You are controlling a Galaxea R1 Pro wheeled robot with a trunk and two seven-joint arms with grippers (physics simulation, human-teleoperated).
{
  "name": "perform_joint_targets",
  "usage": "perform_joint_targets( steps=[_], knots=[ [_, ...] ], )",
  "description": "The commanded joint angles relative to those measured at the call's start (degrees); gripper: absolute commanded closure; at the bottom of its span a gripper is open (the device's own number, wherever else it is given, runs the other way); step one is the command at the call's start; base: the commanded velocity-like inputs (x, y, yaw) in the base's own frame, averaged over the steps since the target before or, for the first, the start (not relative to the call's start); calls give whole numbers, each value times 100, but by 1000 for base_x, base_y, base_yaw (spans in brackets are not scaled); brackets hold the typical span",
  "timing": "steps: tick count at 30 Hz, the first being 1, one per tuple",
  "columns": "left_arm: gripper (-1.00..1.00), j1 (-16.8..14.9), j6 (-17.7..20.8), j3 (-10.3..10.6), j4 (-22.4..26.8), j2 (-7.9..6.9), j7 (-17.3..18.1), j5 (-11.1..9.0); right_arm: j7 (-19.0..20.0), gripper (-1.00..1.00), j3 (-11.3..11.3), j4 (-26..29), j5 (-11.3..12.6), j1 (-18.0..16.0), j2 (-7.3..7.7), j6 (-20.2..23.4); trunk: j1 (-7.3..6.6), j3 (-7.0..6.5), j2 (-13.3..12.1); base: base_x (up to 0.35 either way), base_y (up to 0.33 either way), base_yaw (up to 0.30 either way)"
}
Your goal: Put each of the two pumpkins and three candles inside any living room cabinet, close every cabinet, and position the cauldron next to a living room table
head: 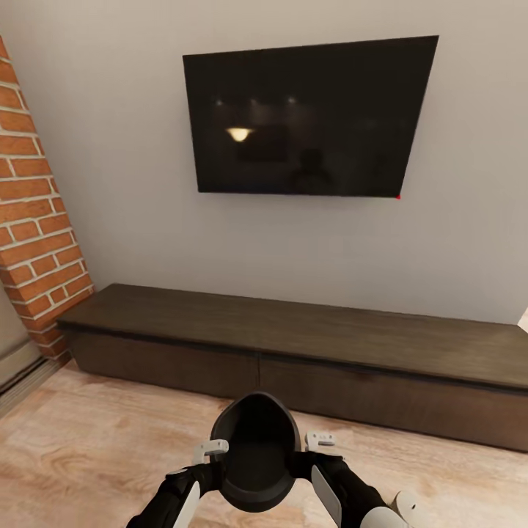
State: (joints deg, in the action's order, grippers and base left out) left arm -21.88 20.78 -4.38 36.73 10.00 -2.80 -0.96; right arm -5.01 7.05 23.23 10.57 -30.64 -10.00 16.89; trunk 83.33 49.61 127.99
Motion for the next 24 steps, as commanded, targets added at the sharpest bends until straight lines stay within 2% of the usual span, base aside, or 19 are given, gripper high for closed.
perform_joint_targets(
  steps=[1, 10, 21, 24],
  knots=[
    [100, 0, -3, 16, -13, 0, 16, -124, 360, 100, 34, 164, 68, -3, 0, -151, 0, -5, 0, 0, 0, 267],
    [100, 0, -3, 30, -17, 0, 16, -483, 360, 100, 34, 164, 68, -3, 0, -150, 0, -43, 0, 0, 0, 267],
    [100, 0, 2, 27, -17, 0, 16, -515, 360, 100, 34, 164, 68, -3, 0, -150, 0, -89, 0, 0, 0, 267],
    [100, 0, 4, 25, -16, 0, 12, -518, 360, 100, 34, 164, 68, -3, 0, -150, -66, -155, -120, 0, 0, 267]
  ],
)
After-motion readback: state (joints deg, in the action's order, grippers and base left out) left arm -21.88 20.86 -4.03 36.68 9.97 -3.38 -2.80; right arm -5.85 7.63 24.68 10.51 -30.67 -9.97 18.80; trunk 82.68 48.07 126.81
